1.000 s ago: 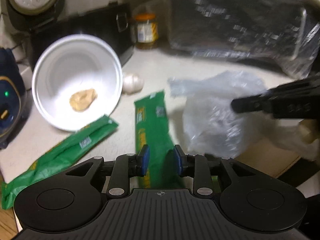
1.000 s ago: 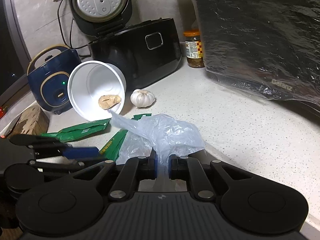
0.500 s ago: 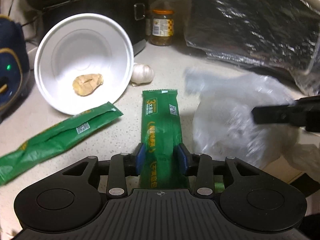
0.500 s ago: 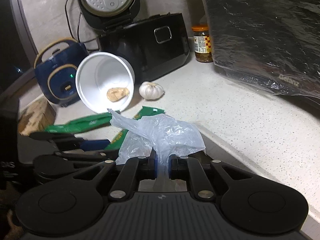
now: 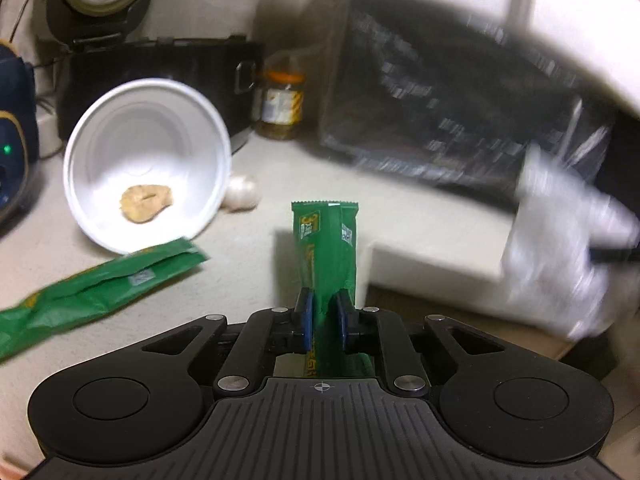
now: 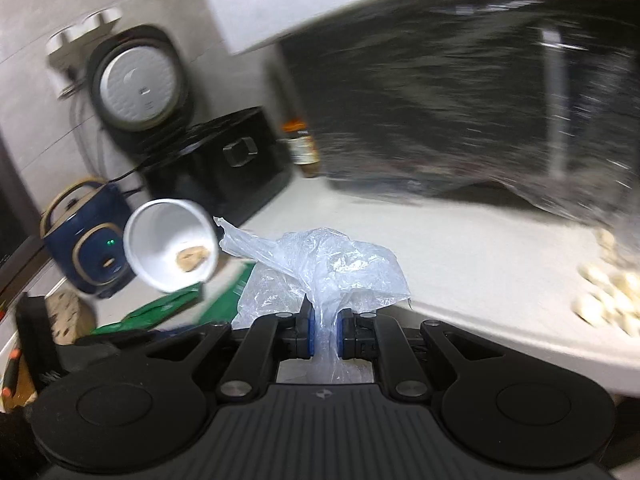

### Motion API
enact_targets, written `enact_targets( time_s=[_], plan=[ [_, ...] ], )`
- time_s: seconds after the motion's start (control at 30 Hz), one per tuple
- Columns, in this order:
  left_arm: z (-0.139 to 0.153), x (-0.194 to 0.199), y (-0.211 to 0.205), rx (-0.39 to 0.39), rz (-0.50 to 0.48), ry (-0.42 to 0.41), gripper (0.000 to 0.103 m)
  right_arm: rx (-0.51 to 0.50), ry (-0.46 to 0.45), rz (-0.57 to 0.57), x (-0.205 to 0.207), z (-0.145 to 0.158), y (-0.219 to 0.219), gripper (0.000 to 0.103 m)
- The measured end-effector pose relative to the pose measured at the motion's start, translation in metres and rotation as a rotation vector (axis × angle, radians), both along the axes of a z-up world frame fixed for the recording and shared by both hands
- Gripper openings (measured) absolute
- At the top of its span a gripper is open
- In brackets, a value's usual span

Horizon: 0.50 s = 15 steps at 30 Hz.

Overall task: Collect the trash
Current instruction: 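Open the right tool over the green bin while the left tool drops the green packet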

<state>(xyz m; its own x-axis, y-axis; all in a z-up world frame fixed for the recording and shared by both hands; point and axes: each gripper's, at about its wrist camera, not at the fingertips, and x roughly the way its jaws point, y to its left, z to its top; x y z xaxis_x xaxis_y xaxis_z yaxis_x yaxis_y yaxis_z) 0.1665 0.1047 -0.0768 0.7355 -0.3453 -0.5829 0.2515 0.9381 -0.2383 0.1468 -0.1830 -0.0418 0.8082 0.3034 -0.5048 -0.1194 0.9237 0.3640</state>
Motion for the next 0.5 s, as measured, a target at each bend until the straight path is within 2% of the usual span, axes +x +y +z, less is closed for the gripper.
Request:
enact_targets(
  time_s=[0.1,0.2,0.37,0.5],
  plan=[
    [0.013,-0.013,-0.015,-0.093,-0.041,0.020,0.016,-0.004,0.027,-0.050,-0.020,-0.006,-0.023,0.009],
    [-0.004,-0.024,-0.045,-0.183,-0.086,0.145,0.016,-0.002,0.061,-0.067,-0.035,-0.022,-0.047,0.009],
    [-0.084,-0.037,-0.095,-0.230,-0.031,0.465,0.016,0.040,0.176,-0.092,-0.045,-0.068,-0.091,0.009],
    [-0.161,-0.033,-0.114,-0.231,0.142,0.675,0.016,0.104,0.274,-0.086,-0.055,-0.114,-0.121,0.009]
  ],
)
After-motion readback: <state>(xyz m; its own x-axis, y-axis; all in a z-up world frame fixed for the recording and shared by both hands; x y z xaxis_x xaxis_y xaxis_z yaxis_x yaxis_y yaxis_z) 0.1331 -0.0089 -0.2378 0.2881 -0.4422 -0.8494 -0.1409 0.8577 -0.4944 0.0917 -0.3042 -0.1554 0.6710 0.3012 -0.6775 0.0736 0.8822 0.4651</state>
